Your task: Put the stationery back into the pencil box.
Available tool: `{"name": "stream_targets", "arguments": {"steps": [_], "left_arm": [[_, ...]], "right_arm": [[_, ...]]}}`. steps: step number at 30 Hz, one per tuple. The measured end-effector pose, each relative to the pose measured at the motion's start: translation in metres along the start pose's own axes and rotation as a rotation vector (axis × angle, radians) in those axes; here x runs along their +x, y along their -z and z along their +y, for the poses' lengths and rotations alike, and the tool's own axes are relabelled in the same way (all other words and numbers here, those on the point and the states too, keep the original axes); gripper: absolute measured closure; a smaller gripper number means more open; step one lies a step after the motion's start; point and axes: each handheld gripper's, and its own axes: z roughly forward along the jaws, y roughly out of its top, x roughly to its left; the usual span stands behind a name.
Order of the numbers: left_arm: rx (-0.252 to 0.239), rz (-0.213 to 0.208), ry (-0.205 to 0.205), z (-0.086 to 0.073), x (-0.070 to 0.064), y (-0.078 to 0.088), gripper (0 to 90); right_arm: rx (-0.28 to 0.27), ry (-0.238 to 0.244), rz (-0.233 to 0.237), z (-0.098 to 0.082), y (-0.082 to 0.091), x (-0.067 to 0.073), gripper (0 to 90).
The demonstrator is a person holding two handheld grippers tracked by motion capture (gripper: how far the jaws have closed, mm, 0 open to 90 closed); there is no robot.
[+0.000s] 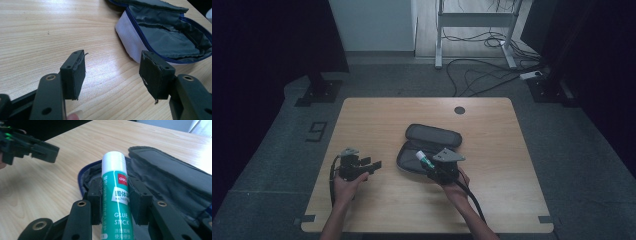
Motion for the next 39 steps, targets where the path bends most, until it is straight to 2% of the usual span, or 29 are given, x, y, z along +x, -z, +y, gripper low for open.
{"name": "stream_targets", "arguments": {"steps": [8, 22, 32, 39], "left_arm": [[0.001, -0.001, -0.004, 0.000, -0.001, -0.001, 38.2], [0.013, -0.004, -0.008, -0.001, -0.001, -0.003, 38.2], [0.026, -0.001, -0.015, -0.001, -0.003, -0.005, 38.1], [0.028, -0.001, -0.017, -0.001, -0.003, -0.006, 38.1]], "right_arm": [[0.006, -0.029, -0.026, 0.000, -0.003, -0.015, 64.5], [0.024, -0.051, -0.055, -0.004, -0.012, -0.030, 64.5], [0.065, -0.074, -0.067, -0.010, -0.023, -0.040, 64.5], [0.106, -0.068, -0.067, -0.016, -0.031, -0.041, 64.4]]}}
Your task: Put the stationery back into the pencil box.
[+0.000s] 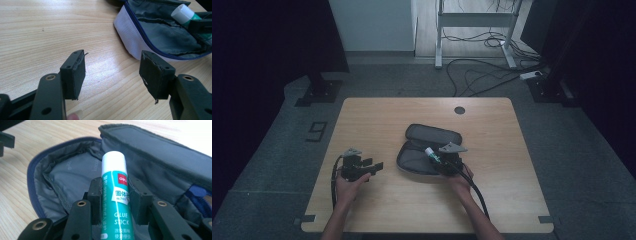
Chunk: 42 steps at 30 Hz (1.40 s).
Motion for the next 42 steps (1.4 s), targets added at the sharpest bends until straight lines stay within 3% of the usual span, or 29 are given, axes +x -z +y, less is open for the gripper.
{"name": "stream_targets", "arguments": {"steps": [18, 20, 26, 33, 42], "left_arm": [[0.000, -0.001, -0.005, 0.000, 0.000, 0.000, 38.2], [-0.003, 0.000, -0.003, 0.000, 0.000, 0.000, 38.2], [-0.009, -0.002, 0.000, 0.000, 0.000, 0.001, 38.2], [-0.007, 0.001, 0.009, -0.002, 0.002, 0.000, 38.4], [0.001, 0.001, 0.003, -0.003, -0.001, -0.002, 38.4]], "right_arm": [[0.066, 0.040, -0.017, -0.005, -0.010, 0.003, 63.4], [0.057, 0.039, -0.016, -0.004, -0.008, 0.003, 57.3], [0.039, 0.012, -0.016, -0.003, -0.004, 0.000, 50.8], [0.002, -0.022, 0.008, 0.000, 0.006, -0.004, 46.8], [-0.039, -0.023, 0.048, 0.001, 0.021, -0.009, 42.2]]}}
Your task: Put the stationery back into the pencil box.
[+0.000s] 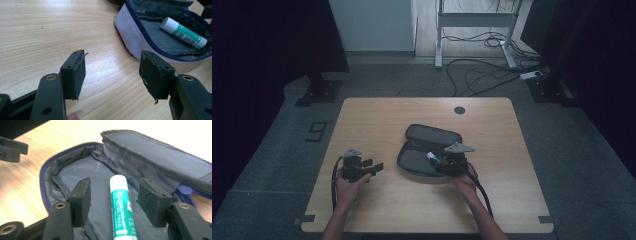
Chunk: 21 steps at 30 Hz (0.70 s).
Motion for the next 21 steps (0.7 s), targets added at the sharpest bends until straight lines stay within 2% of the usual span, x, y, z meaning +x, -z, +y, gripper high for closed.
{"name": "stream_targets", "arguments": {"steps": [7, 10, 13, 20, 21], "left_arm": [[0.019, -0.009, -0.010, -0.002, -0.003, -0.005, 38.3], [0.017, -0.013, -0.020, -0.002, -0.006, -0.004, 38.2], [0.019, -0.017, -0.025, -0.001, -0.008, -0.004, 38.2], [0.039, -0.028, -0.038, -0.001, -0.013, -0.011, 38.0], [0.043, -0.029, -0.041, -0.001, -0.014, -0.012, 38.0]], "right_arm": [[-0.036, 0.007, 0.005, -0.002, 0.015, -0.006, 38.5], [-0.049, 0.020, -0.005, -0.005, 0.028, -0.009, 37.6], [-0.057, 0.024, -0.008, -0.006, 0.034, -0.010, 37.6], [-0.070, 0.045, -0.053, -0.018, 0.064, -0.025, 35.9], [-0.070, 0.045, -0.053, -0.018, 0.064, -0.025, 35.9]]}}
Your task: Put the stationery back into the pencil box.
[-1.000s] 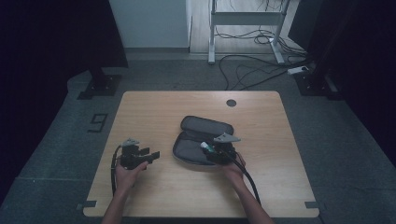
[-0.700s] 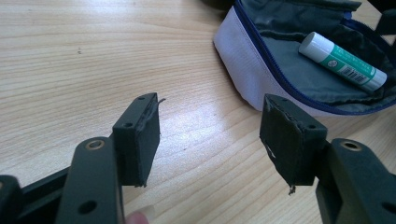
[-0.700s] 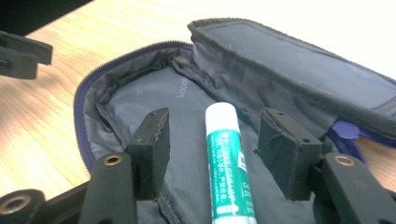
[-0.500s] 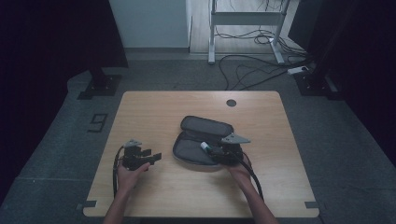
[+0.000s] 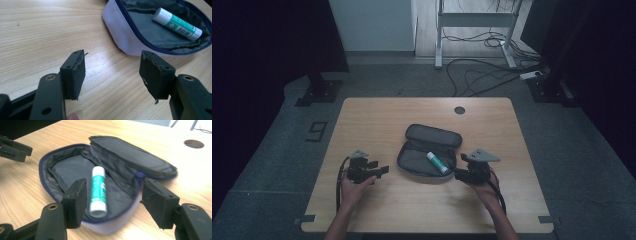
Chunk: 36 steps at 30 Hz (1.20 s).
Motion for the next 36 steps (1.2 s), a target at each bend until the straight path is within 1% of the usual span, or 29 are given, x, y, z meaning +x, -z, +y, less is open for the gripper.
{"name": "stream_targets", "arguments": {"steps": [1, 2, 3, 6, 7, 9, 10, 11, 14, 15, 16, 18, 19, 20, 21, 22, 27, 31, 36], "left_arm": [[0.005, -0.002, -0.003, 0.000, -0.001, -0.002, 38.0], [0.016, -0.008, -0.009, 0.000, -0.002, -0.004, 37.9], [0.016, -0.008, -0.009, 0.000, -0.002, -0.004, 37.9], [0.026, -0.014, -0.012, -0.001, -0.004, -0.007, 37.8], [0.027, -0.016, -0.014, -0.001, -0.005, -0.008, 37.7], [0.027, -0.017, -0.017, -0.001, -0.005, -0.008, 37.7], [0.028, -0.016, -0.017, 0.000, -0.005, -0.008, 37.7], [0.030, -0.013, -0.017, 0.000, -0.005, -0.008, 37.7], [0.032, -0.012, -0.014, -0.001, -0.005, -0.009, 37.7], [0.035, -0.011, -0.013, -0.001, -0.005, -0.010, 37.7], [0.037, -0.010, -0.014, -0.001, -0.005, -0.010, 37.7], [0.037, -0.010, -0.014, -0.001, -0.005, -0.011, 37.7], [0.037, -0.010, -0.015, -0.001, -0.005, -0.011, 37.7], [0.037, -0.010, -0.015, -0.001, -0.005, -0.011, 37.7], [0.036, -0.011, -0.017, -0.001, -0.005, -0.010, 37.7], [0.036, -0.011, -0.017, -0.001, -0.005, -0.010, 37.7], [0.035, -0.014, -0.020, 0.000, -0.007, -0.009, 37.6], [0.037, -0.011, -0.019, 0.000, -0.005, -0.009, 37.5], [0.034, -0.010, -0.017, 0.000, -0.005, -0.009, 37.2]], "right_arm": [[-0.006, -0.007, -0.005, -0.002, 0.004, -0.003, 35.9], [-0.011, -0.017, -0.017, -0.007, 0.012, -0.009, 35.8], [-0.011, -0.017, -0.017, -0.007, 0.012, -0.009, 35.8], [-0.013, -0.033, -0.033, -0.016, 0.024, -0.019, 35.8], [-0.003, -0.041, -0.055, -0.023, 0.029, -0.025, 35.8], [0.002, -0.044, -0.065, -0.026, 0.031, -0.028, 35.7], [0.013, -0.046, -0.077, -0.030, 0.032, -0.032, 35.6], [0.033, -0.062, -0.099, -0.039, 0.034, -0.041, 35.6], [0.053, -0.086, -0.117, -0.047, 0.032, -0.053, 35.6], [0.053, -0.086, -0.117, -0.047, 0.032, -0.053, 35.6], [0.061, -0.097, -0.118, -0.049, 0.031, -0.057, 35.4], [0.094, -0.108, -0.130, -0.054, 0.027, -0.063, 34.3], [0.116, -0.107, -0.158, -0.060, 0.024, -0.067, 34.4], [0.116, -0.107, -0.158, -0.060, 0.024, -0.067, 34.4], [0.130, -0.123, -0.165, -0.063, 0.021, -0.071, 34.5], [0.133, -0.126, -0.164, -0.064, 0.021, -0.072, 34.5], [0.147, -0.124, -0.164, -0.066, 0.019, -0.072, 34.6], [0.160, -0.119, -0.173, -0.067, 0.017, -0.071, 34.6], [0.162, -0.113, -0.175, -0.066, 0.016, -0.070, 34.5]]}}
